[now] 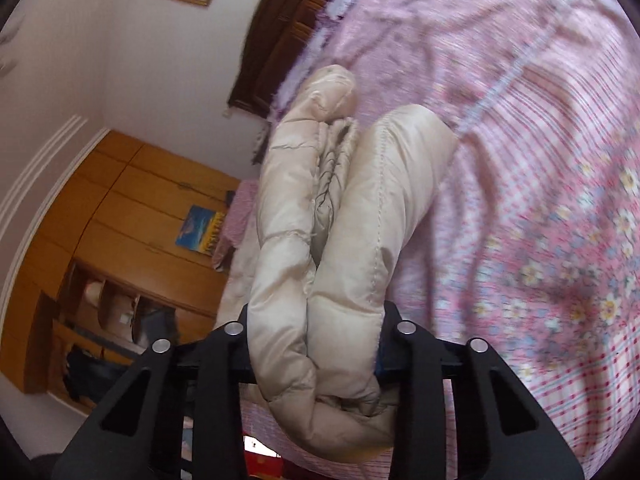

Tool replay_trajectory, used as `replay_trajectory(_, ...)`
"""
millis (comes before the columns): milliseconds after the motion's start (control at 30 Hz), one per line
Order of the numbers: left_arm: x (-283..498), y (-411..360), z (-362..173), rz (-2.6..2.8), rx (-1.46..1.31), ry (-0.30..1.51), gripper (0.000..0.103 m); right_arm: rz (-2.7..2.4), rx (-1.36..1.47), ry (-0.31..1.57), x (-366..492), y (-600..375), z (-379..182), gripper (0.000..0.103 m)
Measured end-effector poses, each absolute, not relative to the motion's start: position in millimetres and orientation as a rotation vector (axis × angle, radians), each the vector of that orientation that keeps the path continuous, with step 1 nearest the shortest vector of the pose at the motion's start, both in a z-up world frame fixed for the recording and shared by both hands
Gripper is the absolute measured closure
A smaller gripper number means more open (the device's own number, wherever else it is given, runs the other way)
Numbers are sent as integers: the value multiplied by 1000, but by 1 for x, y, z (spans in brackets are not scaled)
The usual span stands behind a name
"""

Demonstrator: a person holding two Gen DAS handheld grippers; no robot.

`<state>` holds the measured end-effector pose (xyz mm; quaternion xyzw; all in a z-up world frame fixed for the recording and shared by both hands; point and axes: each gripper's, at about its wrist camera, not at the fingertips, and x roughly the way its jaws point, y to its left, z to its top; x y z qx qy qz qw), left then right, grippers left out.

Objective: Fold large clothes

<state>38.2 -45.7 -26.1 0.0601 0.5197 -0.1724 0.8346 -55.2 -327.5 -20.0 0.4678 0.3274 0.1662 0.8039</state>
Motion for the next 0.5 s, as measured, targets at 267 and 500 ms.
replay_trajectory(267,38,-49,-32,-364,153,1098,38,497,875,661,-36,-288,31,70)
replay_trajectory(500,36,-45,-37,-374,136,1088,38,610,784,681,-13,-248,55,70)
